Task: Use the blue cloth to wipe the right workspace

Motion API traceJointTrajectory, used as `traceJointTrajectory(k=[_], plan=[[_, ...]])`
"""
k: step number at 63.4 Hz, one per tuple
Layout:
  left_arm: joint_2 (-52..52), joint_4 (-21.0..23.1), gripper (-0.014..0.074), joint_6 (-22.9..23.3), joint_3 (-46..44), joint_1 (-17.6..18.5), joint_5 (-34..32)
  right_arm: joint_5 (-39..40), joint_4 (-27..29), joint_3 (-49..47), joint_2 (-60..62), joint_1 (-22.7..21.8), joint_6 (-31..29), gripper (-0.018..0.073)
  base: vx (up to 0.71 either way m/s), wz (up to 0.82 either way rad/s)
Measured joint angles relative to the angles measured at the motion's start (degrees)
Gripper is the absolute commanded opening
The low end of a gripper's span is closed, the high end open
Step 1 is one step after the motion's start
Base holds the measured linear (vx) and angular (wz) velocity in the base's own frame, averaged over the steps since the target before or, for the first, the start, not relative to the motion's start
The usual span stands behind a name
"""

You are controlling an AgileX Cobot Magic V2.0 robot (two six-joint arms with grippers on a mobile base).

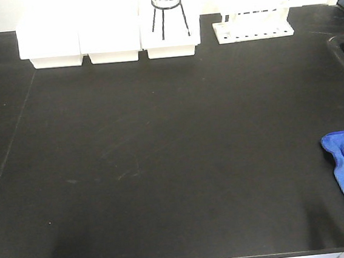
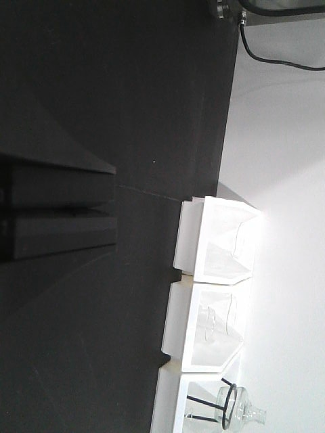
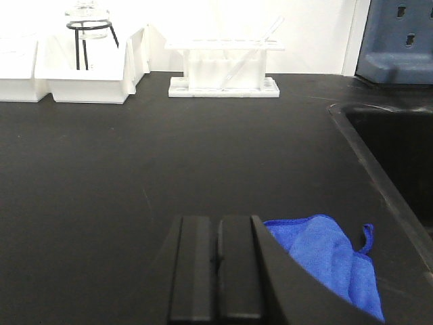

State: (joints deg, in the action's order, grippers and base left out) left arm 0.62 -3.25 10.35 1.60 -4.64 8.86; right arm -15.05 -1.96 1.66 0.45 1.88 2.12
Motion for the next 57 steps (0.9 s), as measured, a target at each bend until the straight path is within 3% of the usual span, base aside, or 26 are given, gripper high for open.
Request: traceJointTrajectory(k=[48,57], plan=[[0.0,0.0,-0.0006,0.0,0.0,0.0,0.0,0.16,0.0,0.0,0.0,0.0,0.0,-0.0008,0.0,0.0],[0.0,0.0,-0.0006,0.0,0.0,0.0,0.0,4.6,0.4,0.0,0.0,0.0,0.0,-0.0008,0.0,0.0]])
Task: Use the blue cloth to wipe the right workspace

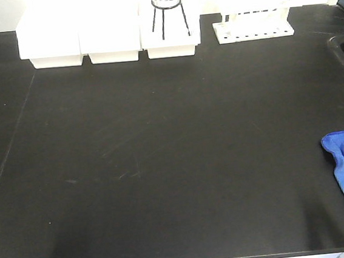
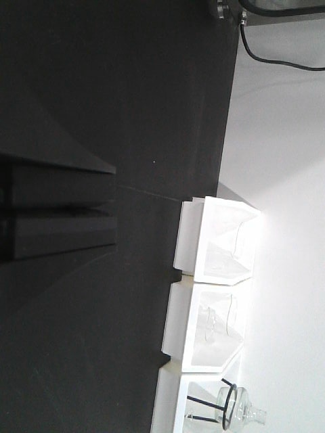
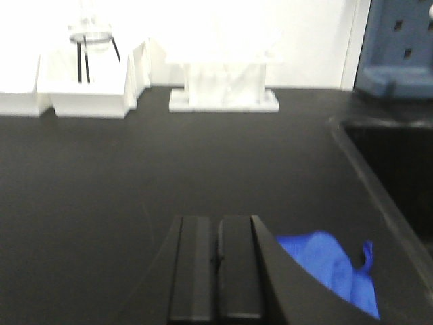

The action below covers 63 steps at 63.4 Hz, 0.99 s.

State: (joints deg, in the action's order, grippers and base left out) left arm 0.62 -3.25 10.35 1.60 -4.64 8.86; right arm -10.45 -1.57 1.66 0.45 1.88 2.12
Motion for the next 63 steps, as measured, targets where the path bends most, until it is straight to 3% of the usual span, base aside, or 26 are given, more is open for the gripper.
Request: traceJointTrajectory(k=[26,35,46,56,63], plan=[[0.0,0.0,-0.0006,0.0,0.0,0.0,0.0,26.2,0.34,0.0,0.0,0.0,0.0,-0.0008,0.0,0.0],[0.0,0.0,-0.0006,0.0,0.0,0.0,0.0,30.35,0.34,-0.24,0.17,0.0,0.0,-0.0008,0.0,0.0],[0.0,0.0,-0.0006,0.0,0.0,0.0,0.0,22.57,0.34,-9.25,0.18,0.0,-0.35,-0.0006,0.0,0.0],[0.0,0.0,-0.0006,0.0,0.0,0.0,0.0,2.89,-0.64,-21.94,-3.67,0.0,-0.19,-0.0004,0.0,0.0],[0.0,0.0,-0.0006,0.0,0.0,0.0,0.0,-8.24,-6.12,-27.87,-9.83,0.0,-0.12,-0.0003,0.0,0.0]])
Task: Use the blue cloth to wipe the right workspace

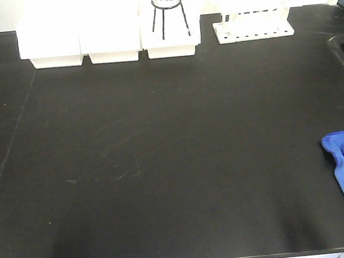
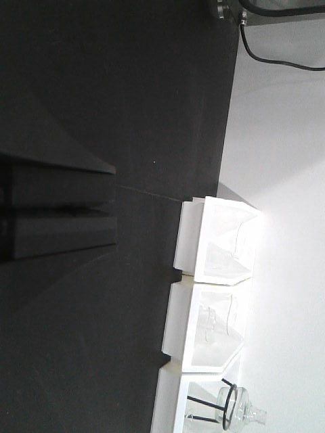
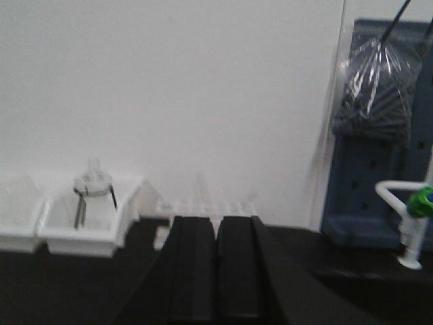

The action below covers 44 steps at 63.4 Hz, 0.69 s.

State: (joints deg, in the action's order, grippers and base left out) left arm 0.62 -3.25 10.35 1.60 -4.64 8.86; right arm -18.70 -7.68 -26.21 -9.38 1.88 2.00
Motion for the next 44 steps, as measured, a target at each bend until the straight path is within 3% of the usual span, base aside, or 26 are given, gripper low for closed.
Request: traceJointTrajectory(k=[13,26,38,44], plan=[[0.0,0.0,-0.0006,0.0,0.0,0.0,0.0,-2.64,-19.42,-2.48,-14.7,0.0,0.56,-0.0003,0.0,0.0],[0.0,0.0,-0.0006,0.0,0.0,0.0,0.0,-4.87,-23.23,-2.48,-30.63,-0.47,12.47,-0.0001,0.0,0.0],[0.0,0.0,-0.0006,0.0,0.0,0.0,0.0,-6.47,-26.35,-2.48,-49.78,-6.54,30.5,0.0001,0.0,0.0],[0.0,0.0,-0.0006,0.0,0.0,0.0,0.0,-6.65,-26.47,-2.48,-54.72,-8.44,35.23,0.002,0.0,0.0]])
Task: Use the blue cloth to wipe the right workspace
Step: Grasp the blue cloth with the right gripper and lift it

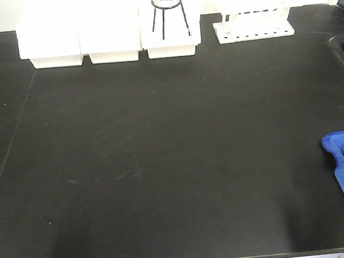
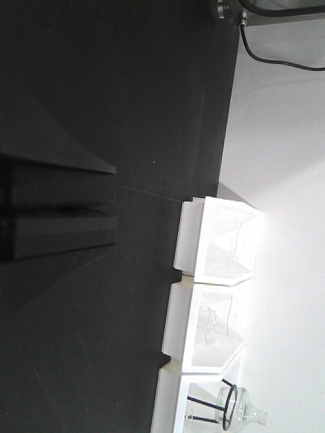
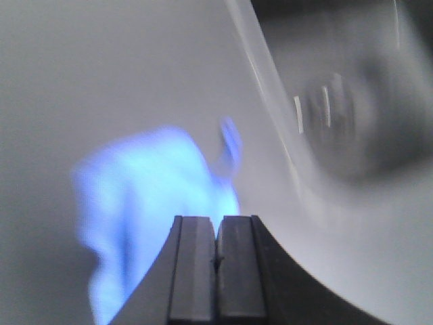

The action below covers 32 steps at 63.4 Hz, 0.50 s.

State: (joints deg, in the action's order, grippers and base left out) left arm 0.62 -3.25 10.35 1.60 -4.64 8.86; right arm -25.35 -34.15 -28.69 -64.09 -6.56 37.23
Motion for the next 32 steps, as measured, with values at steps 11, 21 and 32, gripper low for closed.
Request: traceJointTrajectory(k=[11,21,32], plan=[[0.0,0.0,-0.0006,0.0,0.0,0.0,0.0,-0.19,-0.04,-0.07,-4.74,-0.3,0.55,0.0116,0.0,0.0],[0.0,0.0,-0.0006,0.0,0.0,0.0,0.0,-3.38,0.02,-0.07,-5.22,-0.3,-1.16,0.0295,0.0,0.0],[0.0,0.0,-0.0006,0.0,0.0,0.0,0.0,-2.73,0.02,-0.07,-5.22,-0.3,0.3,0.0484,0.0,0.0]])
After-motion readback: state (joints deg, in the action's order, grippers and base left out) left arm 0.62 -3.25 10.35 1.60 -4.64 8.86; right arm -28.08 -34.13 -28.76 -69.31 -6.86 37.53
